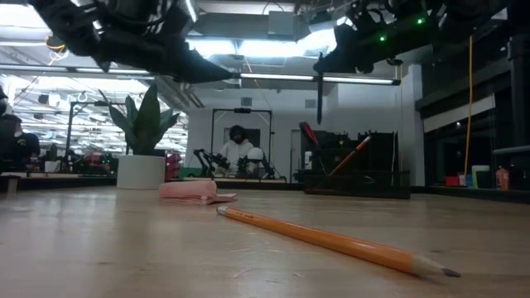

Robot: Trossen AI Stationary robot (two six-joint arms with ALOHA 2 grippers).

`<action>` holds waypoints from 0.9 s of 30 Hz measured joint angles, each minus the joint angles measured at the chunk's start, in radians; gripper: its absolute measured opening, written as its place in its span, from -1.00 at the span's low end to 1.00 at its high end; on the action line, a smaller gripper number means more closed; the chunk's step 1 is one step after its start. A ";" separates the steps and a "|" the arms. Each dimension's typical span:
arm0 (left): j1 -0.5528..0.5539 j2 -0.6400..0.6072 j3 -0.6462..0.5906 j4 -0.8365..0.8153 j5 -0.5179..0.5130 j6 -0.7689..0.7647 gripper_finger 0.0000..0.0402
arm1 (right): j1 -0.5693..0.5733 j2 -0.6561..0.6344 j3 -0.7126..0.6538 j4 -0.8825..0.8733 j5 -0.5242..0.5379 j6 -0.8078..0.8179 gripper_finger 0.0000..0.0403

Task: Pick and place office supplies into organizer
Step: Put the black ballpen into the black desk organizer

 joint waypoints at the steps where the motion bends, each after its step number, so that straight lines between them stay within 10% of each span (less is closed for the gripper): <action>1: 0.007 -0.019 -0.011 0.002 0.002 0.000 -0.99 | -0.013 -0.001 0.000 -0.001 0.000 0.002 -0.79; 27: 0.074 -0.127 -0.085 -0.043 0.112 0.016 -0.98 | -0.217 0.132 -0.222 0.408 0.048 0.135 -0.79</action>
